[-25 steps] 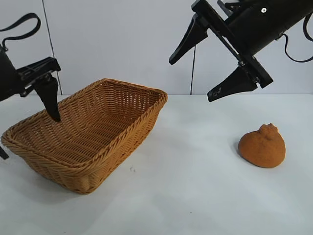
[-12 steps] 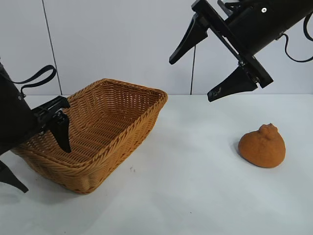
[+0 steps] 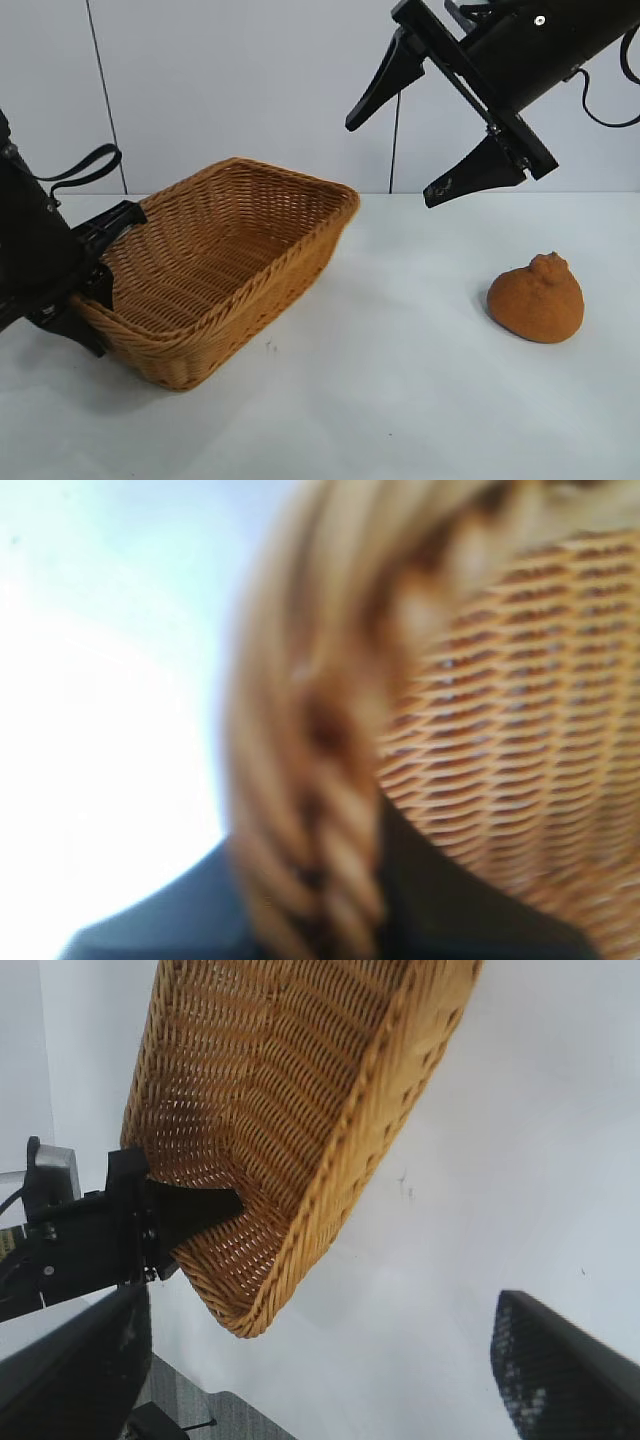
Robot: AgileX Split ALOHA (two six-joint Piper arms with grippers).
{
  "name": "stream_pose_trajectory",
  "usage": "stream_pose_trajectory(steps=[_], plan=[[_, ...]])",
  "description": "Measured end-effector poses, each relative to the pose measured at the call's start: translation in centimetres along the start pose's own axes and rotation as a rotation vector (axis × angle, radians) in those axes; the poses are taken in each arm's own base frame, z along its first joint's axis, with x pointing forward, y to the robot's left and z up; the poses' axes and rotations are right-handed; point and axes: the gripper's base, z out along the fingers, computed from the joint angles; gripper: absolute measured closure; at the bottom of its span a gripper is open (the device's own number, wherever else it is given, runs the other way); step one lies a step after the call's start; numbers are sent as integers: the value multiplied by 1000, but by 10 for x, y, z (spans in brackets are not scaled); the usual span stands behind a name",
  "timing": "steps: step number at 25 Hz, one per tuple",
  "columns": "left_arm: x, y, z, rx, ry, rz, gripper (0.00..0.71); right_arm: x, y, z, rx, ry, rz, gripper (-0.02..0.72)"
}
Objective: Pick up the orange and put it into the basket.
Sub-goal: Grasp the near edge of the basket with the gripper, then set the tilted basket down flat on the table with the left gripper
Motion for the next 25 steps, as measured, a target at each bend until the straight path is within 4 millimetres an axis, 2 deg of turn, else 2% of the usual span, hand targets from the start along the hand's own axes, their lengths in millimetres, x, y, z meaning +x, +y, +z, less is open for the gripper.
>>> stream_pose_trajectory(steps=[3, 8, 12, 17, 25], plan=[[-6, -14, -10, 11, 12, 53, 626, 0, 0, 0, 0, 0, 0, 72], [-32, -46, -29, 31, 29, 218, 626, 0, 0, 0, 0, 0, 0, 72], [-45, -66, -27, -25, 106, 450, 626, 0, 0, 0, -1, 1, 1, 72], [-44, -80, -28, -51, 187, 694, 626, 1, 0, 0, -3, 7, 1, 72], [-43, -83, -30, -49, 204, 782, 626, 2, 1, 0, -6, 20, 1, 72]])
